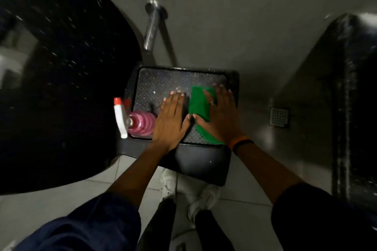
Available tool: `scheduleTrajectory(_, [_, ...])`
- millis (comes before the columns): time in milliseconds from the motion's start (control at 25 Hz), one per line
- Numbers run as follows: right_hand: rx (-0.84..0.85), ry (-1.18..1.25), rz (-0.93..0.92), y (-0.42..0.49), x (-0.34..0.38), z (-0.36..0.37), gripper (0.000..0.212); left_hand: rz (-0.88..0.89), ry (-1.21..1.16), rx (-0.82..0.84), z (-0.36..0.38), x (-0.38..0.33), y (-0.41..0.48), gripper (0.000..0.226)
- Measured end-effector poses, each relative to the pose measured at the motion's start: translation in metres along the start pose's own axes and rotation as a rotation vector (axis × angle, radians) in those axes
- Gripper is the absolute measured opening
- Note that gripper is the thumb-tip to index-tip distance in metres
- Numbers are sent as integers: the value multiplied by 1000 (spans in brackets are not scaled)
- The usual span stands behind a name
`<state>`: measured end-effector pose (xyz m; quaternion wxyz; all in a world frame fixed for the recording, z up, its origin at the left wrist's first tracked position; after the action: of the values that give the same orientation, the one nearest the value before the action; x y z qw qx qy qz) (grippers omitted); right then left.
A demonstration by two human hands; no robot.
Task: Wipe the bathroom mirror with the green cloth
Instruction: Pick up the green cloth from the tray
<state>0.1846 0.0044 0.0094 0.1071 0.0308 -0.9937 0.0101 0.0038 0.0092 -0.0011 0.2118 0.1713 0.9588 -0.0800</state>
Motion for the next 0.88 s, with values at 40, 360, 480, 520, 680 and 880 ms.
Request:
scheduleTrajectory(40, [10, -25, -20, 0, -1, 18, 81, 4, 20, 4, 14, 6, 1, 65])
scheduleTrajectory(360, [-28, -146, -5, -4, -13, 106, 64, 26, 2, 70, 94, 41, 4, 66])
scheduleTrajectory(480, [-55, -115, 46, 7, -10, 101, 48, 12, -64, 106, 86, 40, 7, 63])
scheduleTrajectory(520, [-40, -82, 55, 14, -10, 94, 43, -4, -90, 119, 79, 36, 8, 62])
scheduleTrajectory(680, [-3, -2, 77, 32, -5, 22, 42, -32, -107, 33, 20, 2, 21, 62])
scheduleTrajectory(880, [-278, -48, 36, 38, 4, -143, 44, 126, -27, -263, -117, -87, 55, 62])
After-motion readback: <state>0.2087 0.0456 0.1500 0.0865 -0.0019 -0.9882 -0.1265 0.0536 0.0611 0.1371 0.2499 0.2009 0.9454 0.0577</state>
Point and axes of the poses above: each hand's wrist, its own y-axis towards the middle knuckle, its own z-axis out of the palm, x = y × z, the point moved 1 cm from there along y, towards the middle knuckle, and after that the axes turned 2 degrees about -x, right-handed, at the moved point
